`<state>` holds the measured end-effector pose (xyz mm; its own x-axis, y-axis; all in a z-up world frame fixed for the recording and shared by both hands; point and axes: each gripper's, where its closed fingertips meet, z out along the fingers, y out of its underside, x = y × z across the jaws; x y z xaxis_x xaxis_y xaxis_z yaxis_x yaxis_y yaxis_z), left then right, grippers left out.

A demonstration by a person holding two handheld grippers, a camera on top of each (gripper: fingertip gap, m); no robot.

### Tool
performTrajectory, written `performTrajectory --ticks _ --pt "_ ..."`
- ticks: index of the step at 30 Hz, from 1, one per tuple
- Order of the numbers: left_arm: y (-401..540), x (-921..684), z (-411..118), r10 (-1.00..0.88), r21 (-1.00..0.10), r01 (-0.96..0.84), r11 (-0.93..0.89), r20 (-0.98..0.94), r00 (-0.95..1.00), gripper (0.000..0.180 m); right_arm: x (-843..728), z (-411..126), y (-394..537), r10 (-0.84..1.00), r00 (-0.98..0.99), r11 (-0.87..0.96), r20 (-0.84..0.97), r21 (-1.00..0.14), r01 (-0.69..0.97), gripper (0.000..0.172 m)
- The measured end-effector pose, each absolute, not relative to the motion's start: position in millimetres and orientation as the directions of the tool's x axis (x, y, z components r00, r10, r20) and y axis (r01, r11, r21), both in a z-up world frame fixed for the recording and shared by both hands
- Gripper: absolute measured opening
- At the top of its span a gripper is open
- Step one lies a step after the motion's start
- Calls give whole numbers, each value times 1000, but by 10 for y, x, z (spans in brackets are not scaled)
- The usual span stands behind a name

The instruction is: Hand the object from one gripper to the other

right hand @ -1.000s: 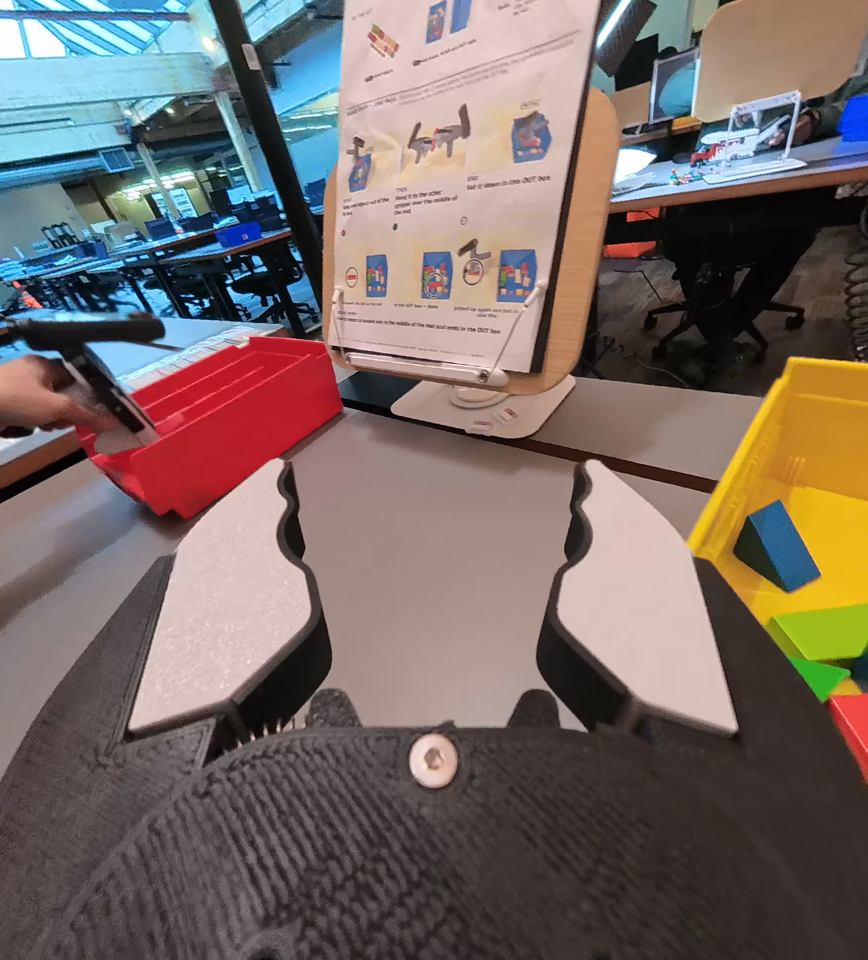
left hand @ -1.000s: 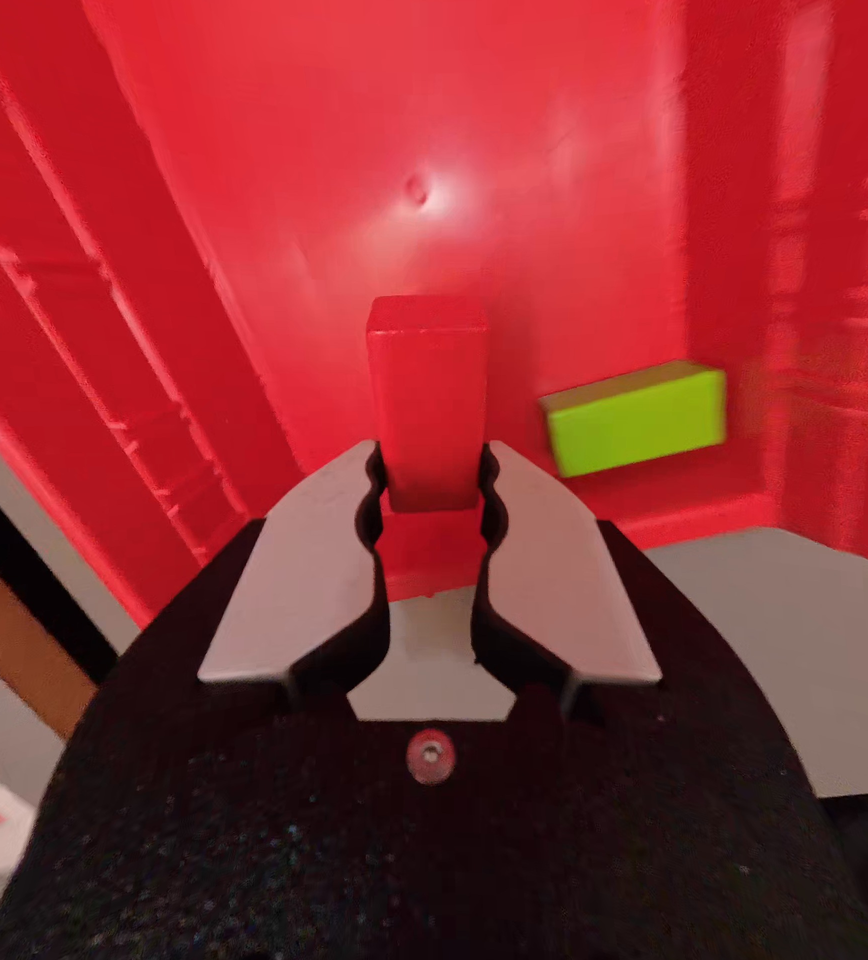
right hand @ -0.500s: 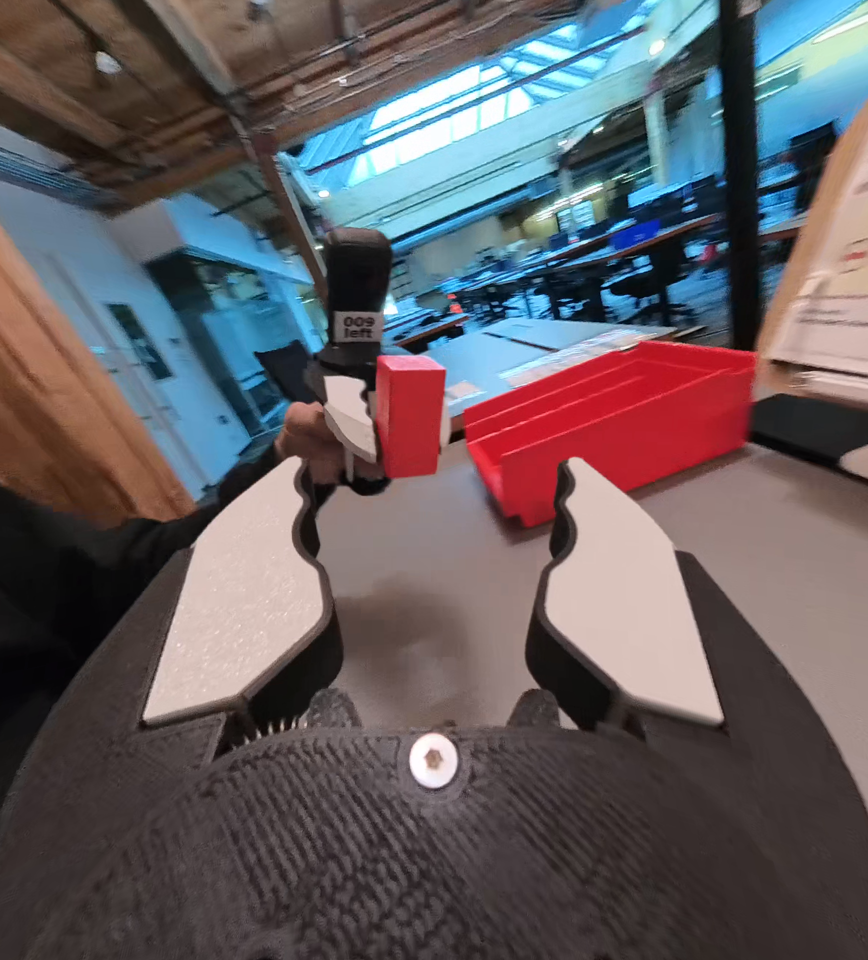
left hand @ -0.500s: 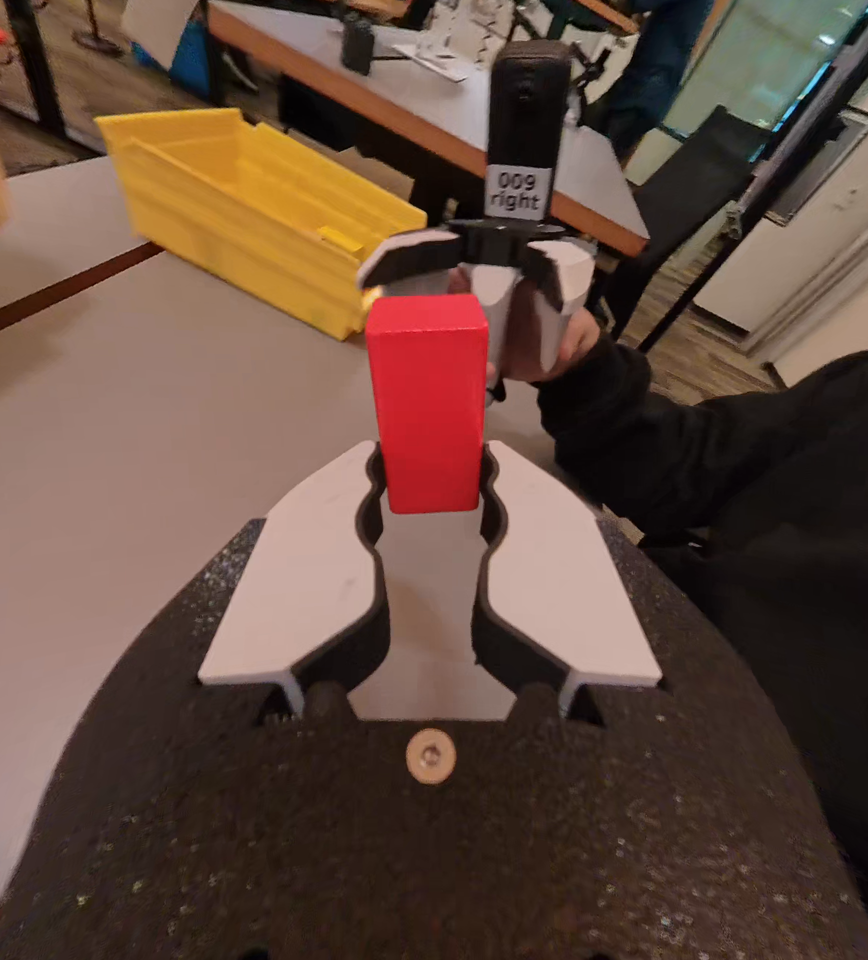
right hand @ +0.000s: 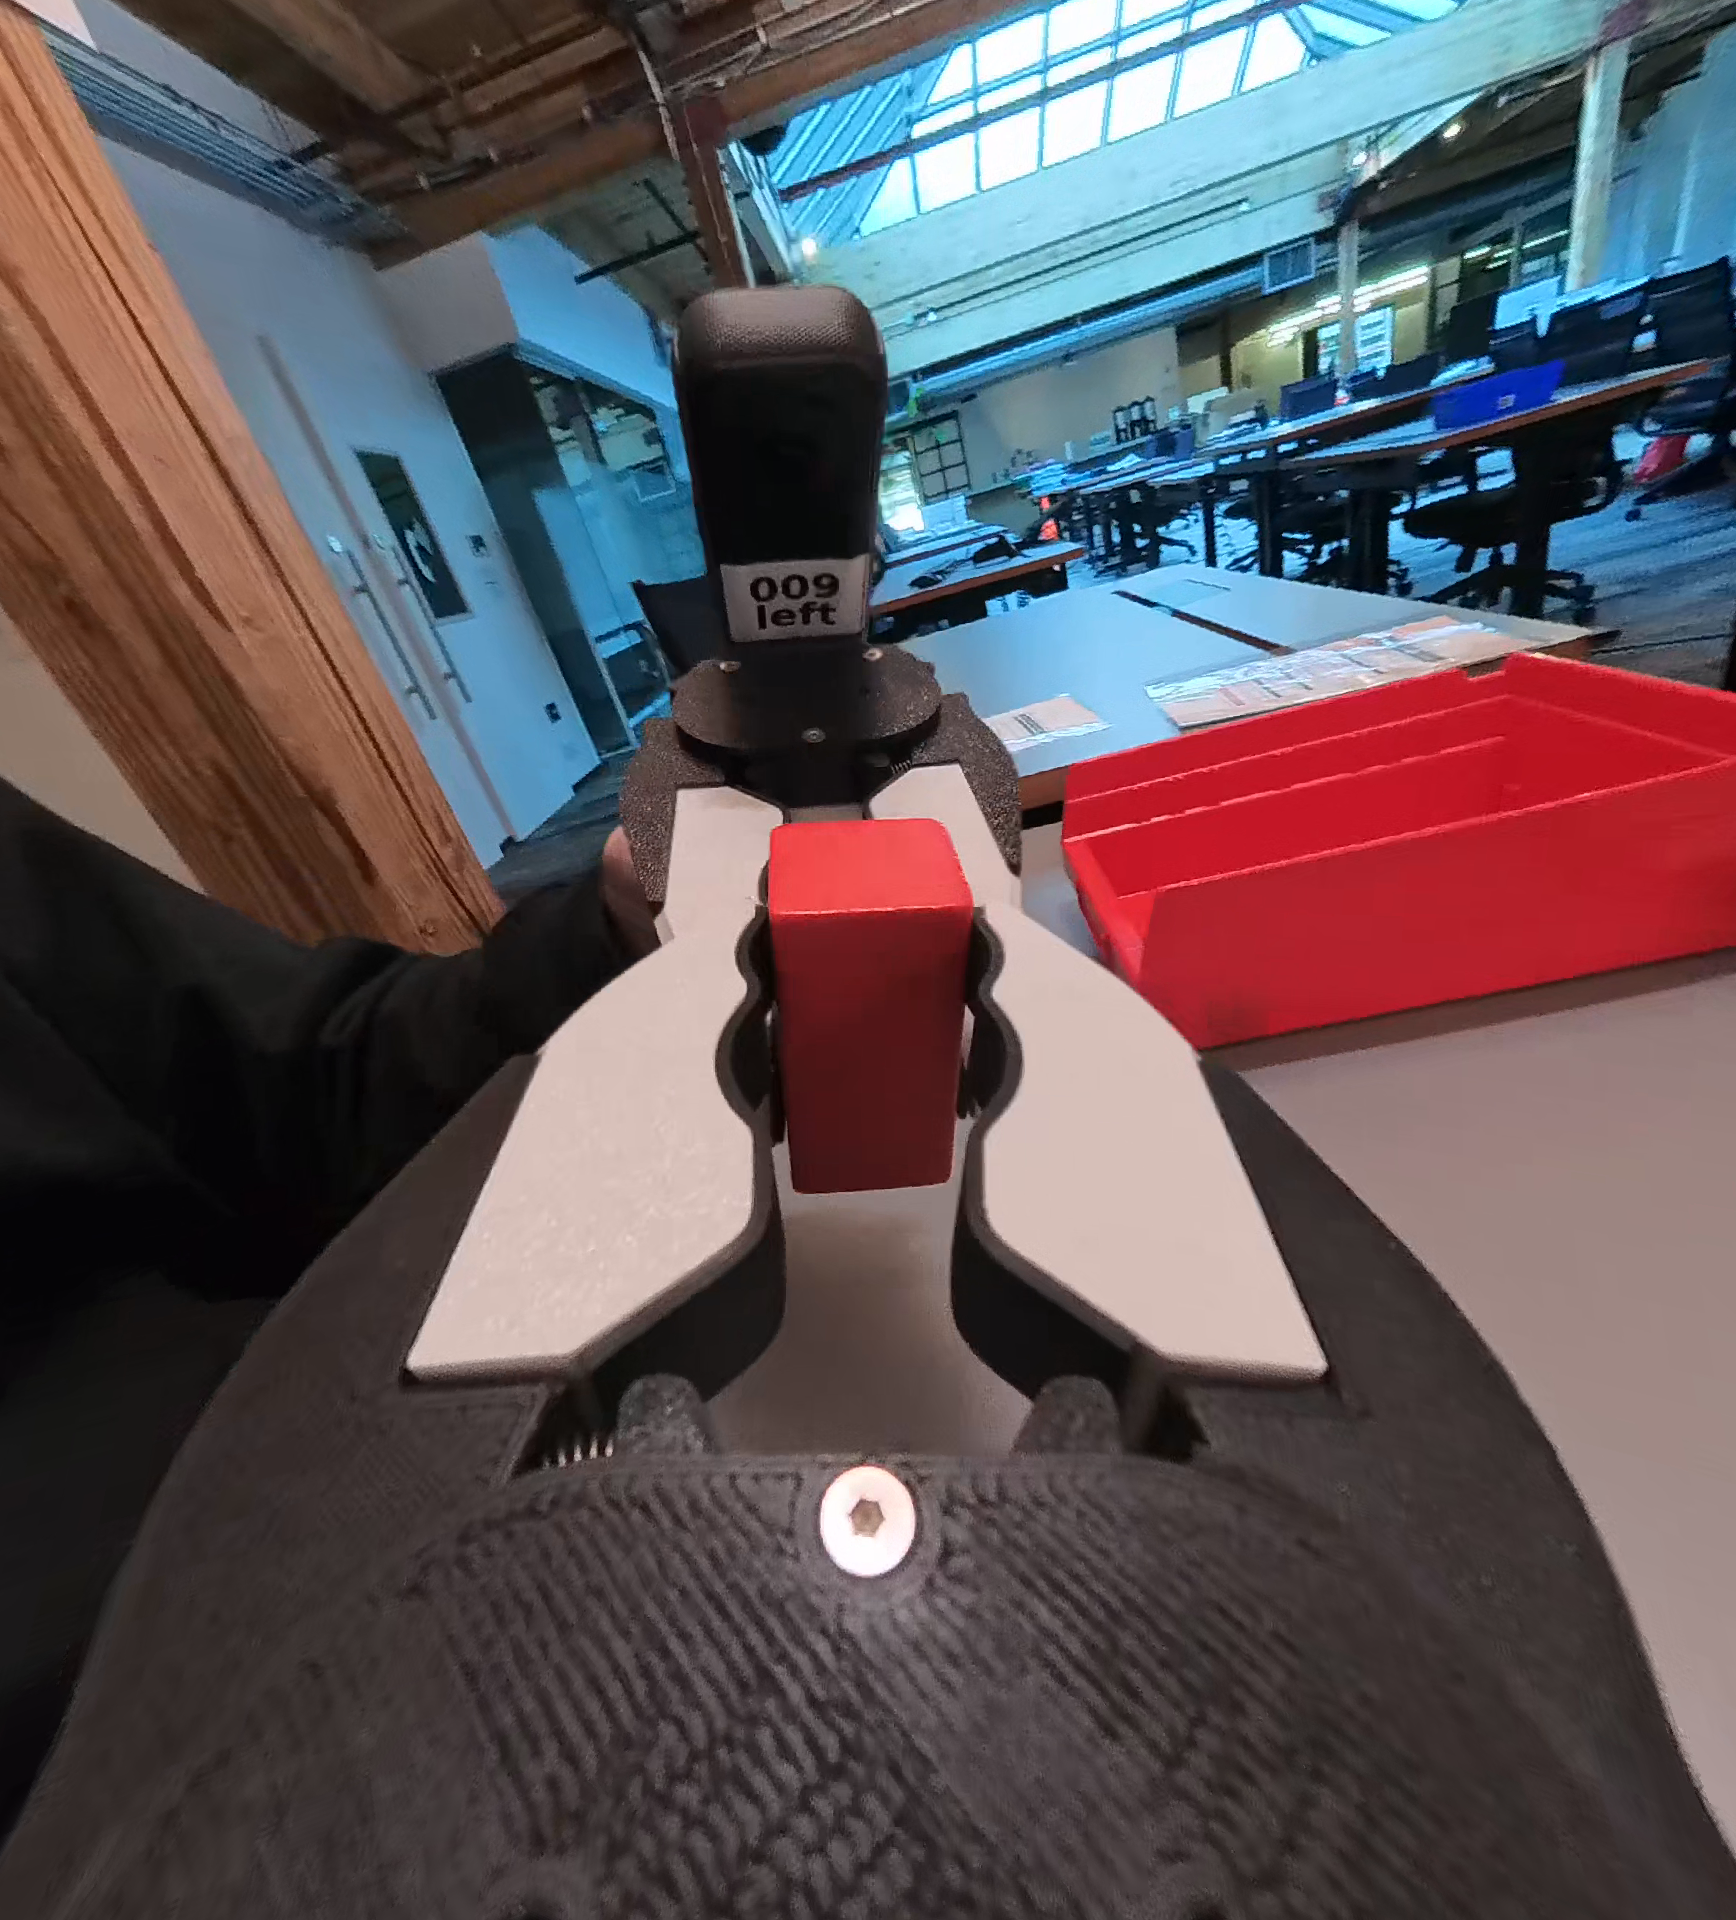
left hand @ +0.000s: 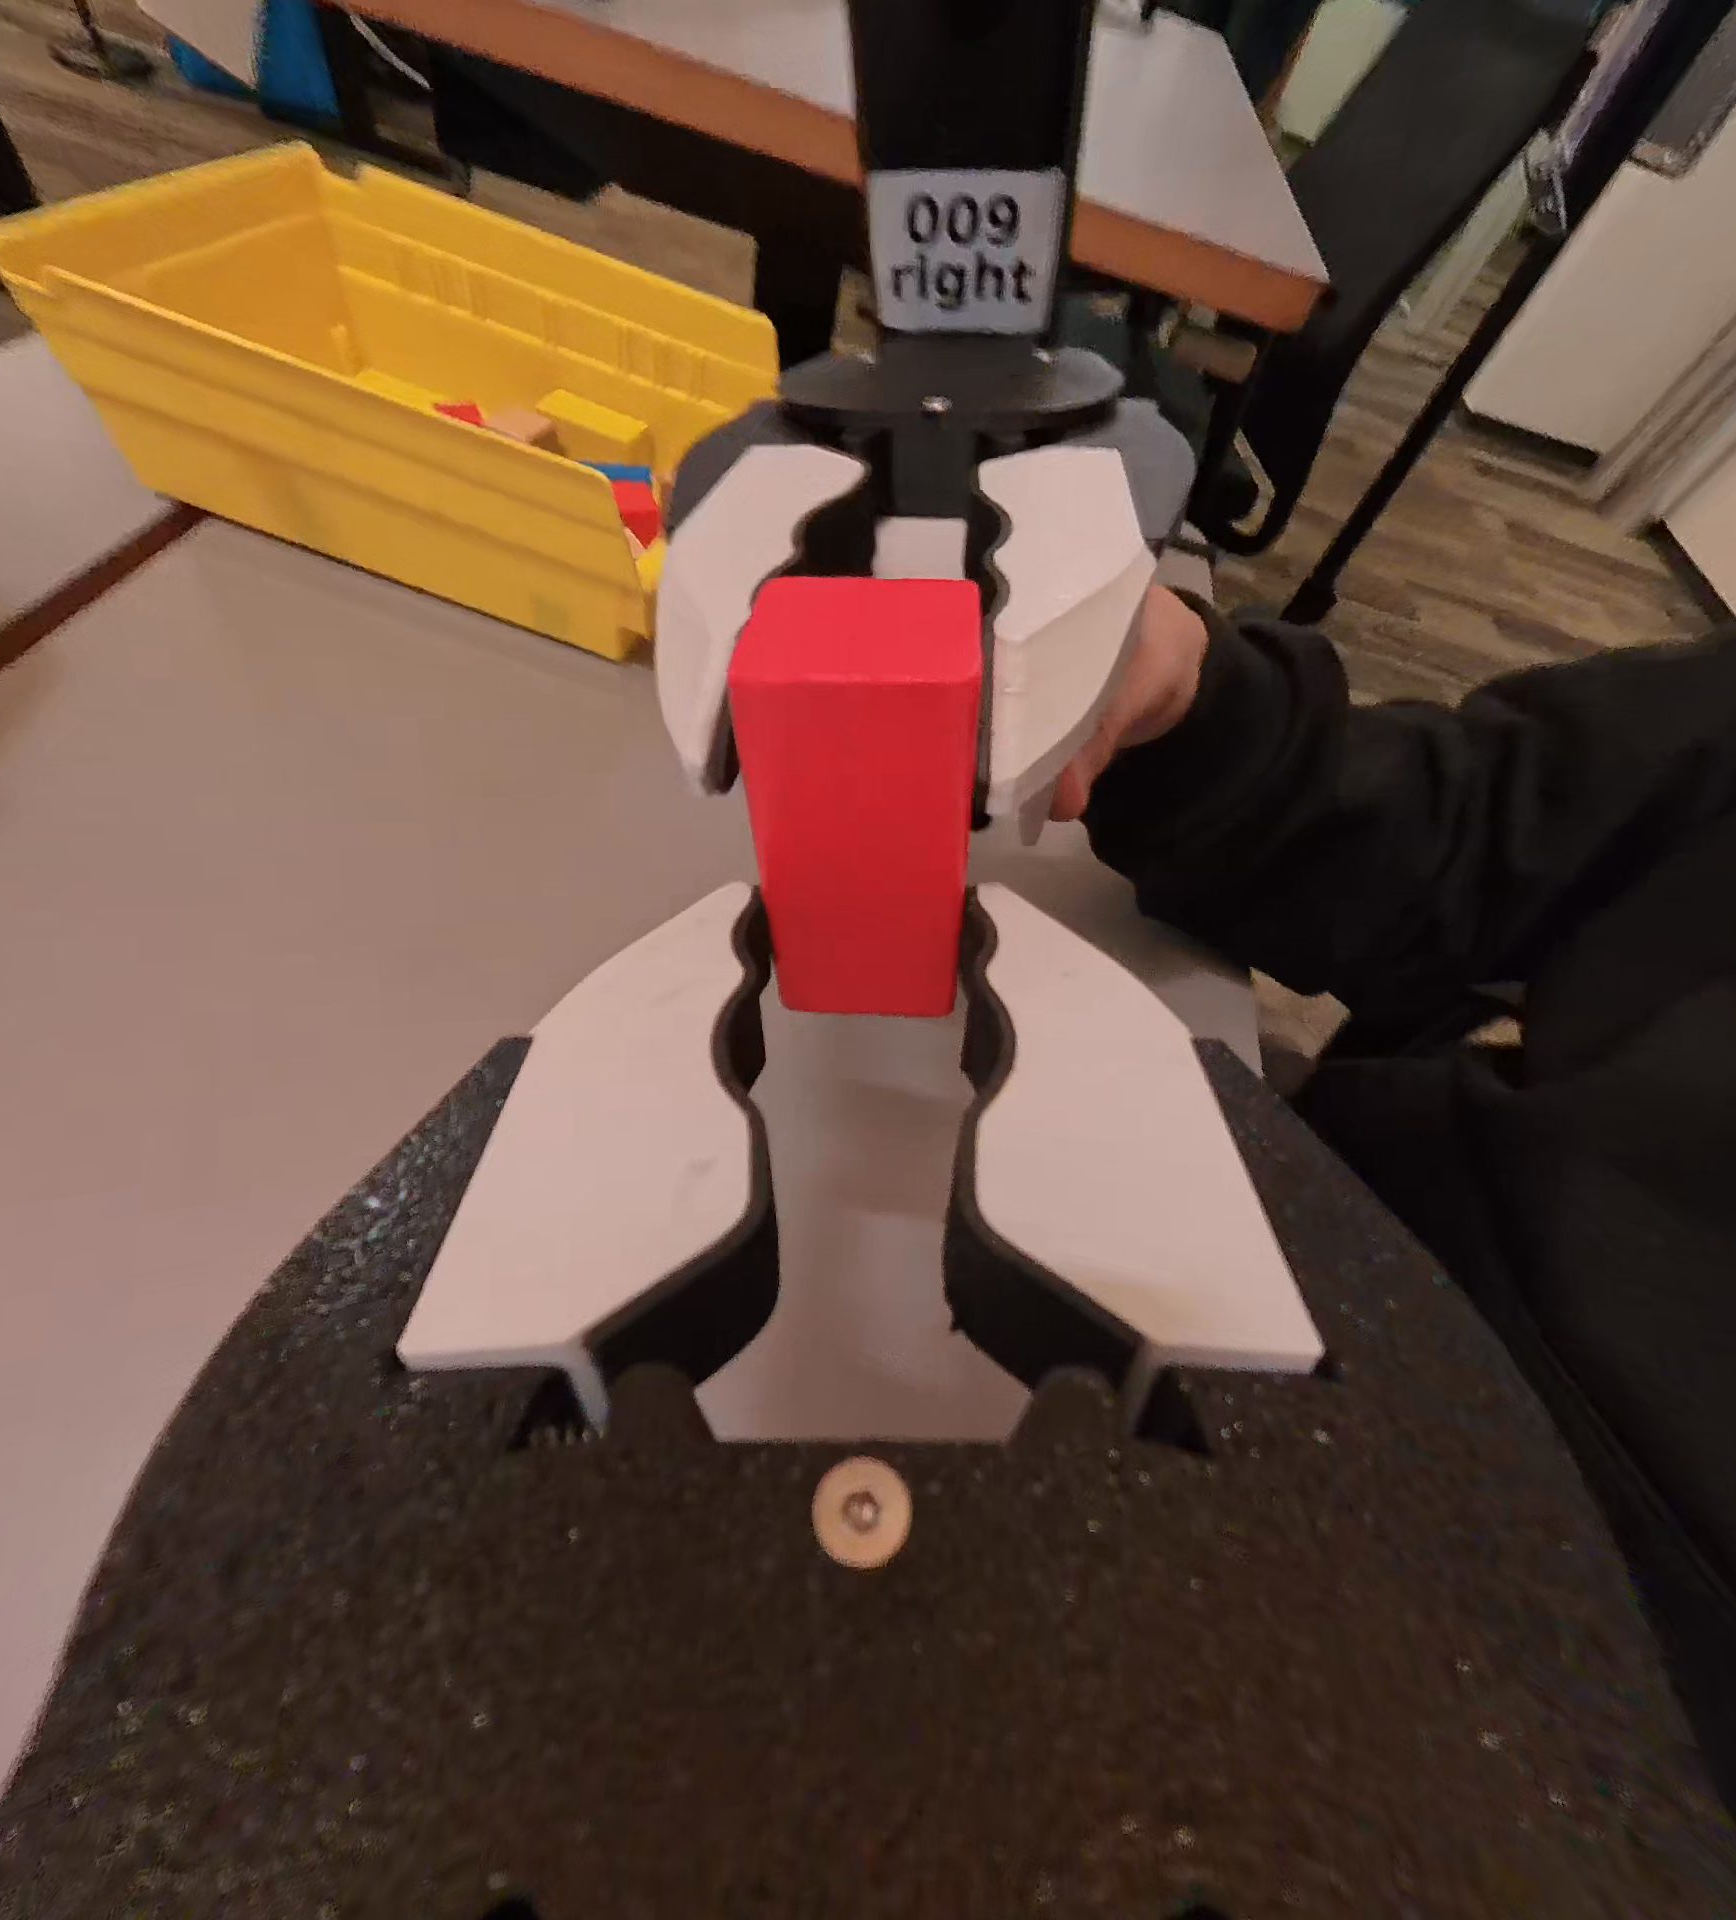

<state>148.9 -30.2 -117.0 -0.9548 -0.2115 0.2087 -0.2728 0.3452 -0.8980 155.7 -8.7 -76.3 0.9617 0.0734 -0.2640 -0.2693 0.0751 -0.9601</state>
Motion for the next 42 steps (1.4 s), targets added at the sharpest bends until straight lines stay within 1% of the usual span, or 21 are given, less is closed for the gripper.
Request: performTrajectory --ticks 3,4,5,7,9,11,13,15,16,17,19,22,25,29,32,33,34,36,38,40,42 --pt "-254 1623 -1067 -285 -929 -254 270 175 -943 32 1707 -723 -197 -30 961 92 -274 -958 -270 36" --pt "-213 1670 -1032 -314 -938 -243 247 159 -936 35 1805 -730 -279 -89 957 92 -278 -959 -270 35" --pt "-161 1706 -991 -339 -949 -224 223 140 -930 40 1929 -748 -401 -167 948 87 -272 -962 -260 35" --pt "-20 1770 -921 -395 -966 -181 186 95 -914 42 2213 -781 -780 -352 901 71 -253 -967 -244 35" --pt "178 1864 -874 -482 -978 -124 166 30 -876 61 2509 -787 -1352 -557 802 64 -218 -973 -220 35" --pt "395 1927 -866 -553 -984 -47 170 -56 -832 62 2772 -873 -2044 -751 640 25 -163 -975 -220 35" --pt "586 1949 -866 -599 -986 26 165 -121 -792 69 2964 -1031 -2658 -858 488 16 -160 -958 -285 35" --pt "737 1976 -919 -631 -986 50 160 -141 -763 70 3140 -1166 -3050 -891 408 51 -202 -935 -352 35" --pt "794 1996 -968 -643 -987 39 157 -132 -755 74 3230 -1237 -3180 -898 378 67 -226 -919 -389 35" --pt "845 2030 -1019 -659 -989 15 147 -109 -744 79 3327 -1310 -3285 -907 349 73 -236 -903 -423 35" --pt "903 2081 -1084 -676 -995 -20 98 -52 -735 81 3520 -1466 -3404 -921 301 74 -248 -869 -490 35" --pt "898 2106 -1097 -661 -996 -69 48 20 -750 82 3762 -1606 -3291 -890 287 127 -353 -799 -587 35" --pt "979 2151 -1177 -686 -985 -150 79 56 -725 87 3965 -1880 -3178 -864 207 177 -459 -662 -728 35" --pt "1173 2167 -1231 -726 -974 -187 131 34 -687 87 4108 -2194 -3113 -877 114 183 -466 -544 -819 35" --pt "1412 2192 -1238 -771 -965 -211 154 16 -637 88 4121 -2286 -3024 -870 108 176 -481 -508 -843 35" --pt "1502 2198 -1235 -785 -963 -218 156 13 -619 88 4125 -2276 -3028 -882 118 158 -455 -524 -837 45" --pt "1610 2209 -1236 -805 -961 -230 156 11 -593 88 4140 -2238 -3071 -906 123 141 -405 -562 -815 59" --pt "1888 2243 -1244 -860 -953 -264 147 8 -509 88 4132 -2111 -3203 -948 124 95 -292 -634 -768 73" --pt "2200 2264 -1264 -913 -944 -304 125 11 -409 83 4070 -1946 -3403 -984 77 57 -162 -689 -723 91" --pt "2466 2268 -1325 -945 -926 -365 96 31 -327 81 3956 -1715 -3487 -995 71 4 -66 -758 -653 91" --pt "2596 2272 -1466 -949 -881 -466 76 79 -306 77 3797 -1512 -3433 -995 95 -40 -18 -816 -577 91"
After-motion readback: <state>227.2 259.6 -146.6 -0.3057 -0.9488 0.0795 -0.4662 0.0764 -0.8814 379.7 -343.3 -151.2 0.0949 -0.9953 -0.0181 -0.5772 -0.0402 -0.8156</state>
